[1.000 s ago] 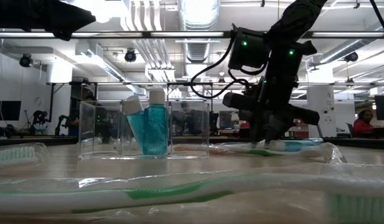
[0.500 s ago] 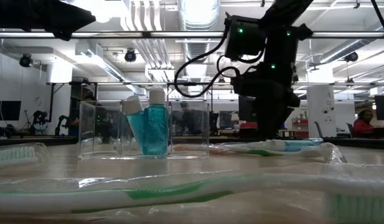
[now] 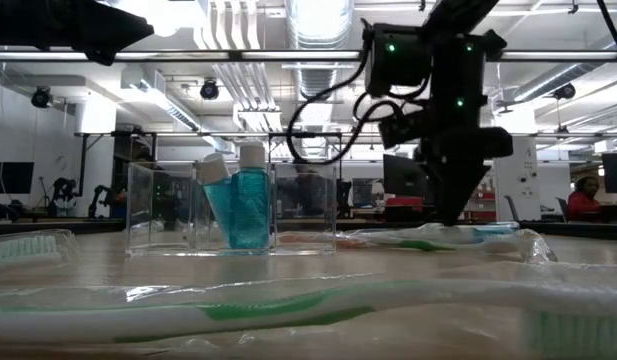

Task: Pick & Place toothbrushing station
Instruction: Put the blue mouthwash bottle into the transparent organizer

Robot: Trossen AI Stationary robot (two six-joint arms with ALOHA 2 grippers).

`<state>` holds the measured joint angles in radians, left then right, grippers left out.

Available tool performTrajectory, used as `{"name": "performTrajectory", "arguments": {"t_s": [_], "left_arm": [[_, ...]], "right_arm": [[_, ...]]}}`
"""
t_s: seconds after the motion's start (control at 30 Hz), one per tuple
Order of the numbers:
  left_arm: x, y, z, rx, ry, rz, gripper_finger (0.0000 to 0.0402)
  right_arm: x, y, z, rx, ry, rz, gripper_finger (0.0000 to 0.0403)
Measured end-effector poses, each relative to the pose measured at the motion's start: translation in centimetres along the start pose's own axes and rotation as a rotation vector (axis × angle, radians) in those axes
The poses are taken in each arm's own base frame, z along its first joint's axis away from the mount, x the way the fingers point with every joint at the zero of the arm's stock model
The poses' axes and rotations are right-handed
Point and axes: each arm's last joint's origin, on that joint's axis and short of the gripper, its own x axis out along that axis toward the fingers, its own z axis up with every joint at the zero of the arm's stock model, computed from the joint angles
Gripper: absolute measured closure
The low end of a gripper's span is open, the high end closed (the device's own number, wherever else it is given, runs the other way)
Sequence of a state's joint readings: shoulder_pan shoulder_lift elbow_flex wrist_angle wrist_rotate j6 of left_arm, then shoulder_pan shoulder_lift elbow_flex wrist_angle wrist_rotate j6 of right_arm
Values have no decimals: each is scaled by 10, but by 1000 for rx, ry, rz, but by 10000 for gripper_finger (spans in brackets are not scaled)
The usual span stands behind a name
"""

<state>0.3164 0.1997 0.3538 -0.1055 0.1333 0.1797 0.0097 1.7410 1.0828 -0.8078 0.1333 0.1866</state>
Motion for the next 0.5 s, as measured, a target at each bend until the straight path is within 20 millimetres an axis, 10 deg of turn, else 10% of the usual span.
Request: {"name": "performTrajectory", "arguments": {"t_s": [0.5], "left_arm": [[0,0,0,0,0,0,268]], "right_arm": [[-13,-3,-7,-155,103,-33,198]]}}
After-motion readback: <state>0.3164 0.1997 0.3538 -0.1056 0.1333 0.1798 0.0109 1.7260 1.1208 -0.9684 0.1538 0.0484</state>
